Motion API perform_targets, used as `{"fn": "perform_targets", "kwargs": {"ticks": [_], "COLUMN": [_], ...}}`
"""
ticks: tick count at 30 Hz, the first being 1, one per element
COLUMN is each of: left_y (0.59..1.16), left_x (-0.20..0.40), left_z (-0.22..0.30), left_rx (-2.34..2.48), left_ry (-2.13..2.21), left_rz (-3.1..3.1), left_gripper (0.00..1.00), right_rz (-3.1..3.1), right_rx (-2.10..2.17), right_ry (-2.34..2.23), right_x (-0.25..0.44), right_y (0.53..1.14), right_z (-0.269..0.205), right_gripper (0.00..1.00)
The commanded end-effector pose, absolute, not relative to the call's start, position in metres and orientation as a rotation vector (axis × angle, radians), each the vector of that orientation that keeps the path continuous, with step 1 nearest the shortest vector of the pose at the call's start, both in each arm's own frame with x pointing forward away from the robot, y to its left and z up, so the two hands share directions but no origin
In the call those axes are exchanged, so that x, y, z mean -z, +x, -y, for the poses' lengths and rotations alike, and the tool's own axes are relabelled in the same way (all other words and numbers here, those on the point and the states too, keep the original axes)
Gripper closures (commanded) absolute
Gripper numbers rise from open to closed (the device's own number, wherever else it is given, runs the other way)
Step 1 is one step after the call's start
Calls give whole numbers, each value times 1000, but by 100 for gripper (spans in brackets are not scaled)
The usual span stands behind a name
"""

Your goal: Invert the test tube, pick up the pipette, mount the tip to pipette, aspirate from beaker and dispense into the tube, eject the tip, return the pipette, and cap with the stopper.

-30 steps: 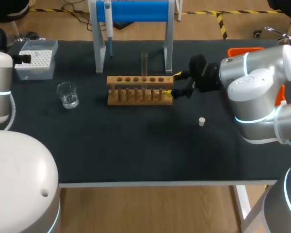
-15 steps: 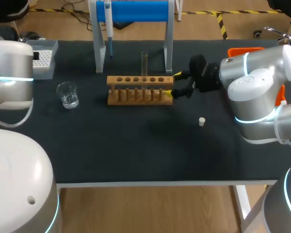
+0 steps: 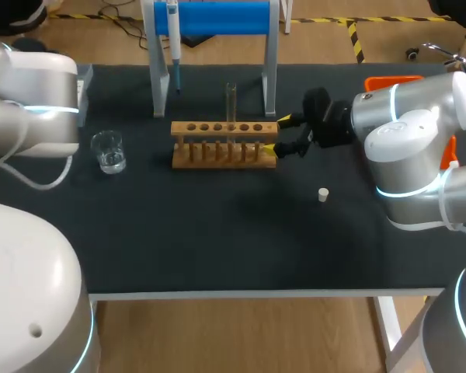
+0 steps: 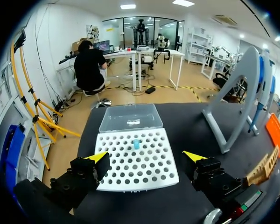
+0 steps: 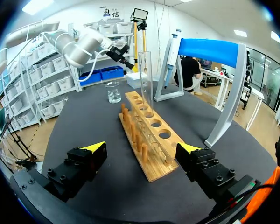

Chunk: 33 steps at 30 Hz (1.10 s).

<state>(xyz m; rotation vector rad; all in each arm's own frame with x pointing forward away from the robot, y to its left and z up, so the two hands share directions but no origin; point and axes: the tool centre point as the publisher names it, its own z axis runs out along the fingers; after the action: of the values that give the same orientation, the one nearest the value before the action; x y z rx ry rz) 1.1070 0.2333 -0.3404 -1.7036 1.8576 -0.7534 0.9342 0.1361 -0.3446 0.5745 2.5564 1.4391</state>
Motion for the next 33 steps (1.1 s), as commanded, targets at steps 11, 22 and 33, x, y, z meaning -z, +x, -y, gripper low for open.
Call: {"fn": "perform_targets", "kwargs": {"ticks": [11, 22, 33], "left_y": [1133, 1142, 1147], "left_x": [352, 354, 357], "left_z": [-237, -243, -247], "left_rx": [695, 679, 666], "left_ry": [-1736, -1747, -1761], "left_rz": [-1845, -1831, -1820], "left_gripper": [2, 23, 59], "right_rz": [-2557, -2557, -2557], "right_rx": [-1439, -1439, -1439], "right_ry": [574, 574, 574], "right_x": [345, 345, 345], "right_y": [934, 934, 934], "right_z": [-136, -136, -136], "right_gripper": [0, 0, 0]}}
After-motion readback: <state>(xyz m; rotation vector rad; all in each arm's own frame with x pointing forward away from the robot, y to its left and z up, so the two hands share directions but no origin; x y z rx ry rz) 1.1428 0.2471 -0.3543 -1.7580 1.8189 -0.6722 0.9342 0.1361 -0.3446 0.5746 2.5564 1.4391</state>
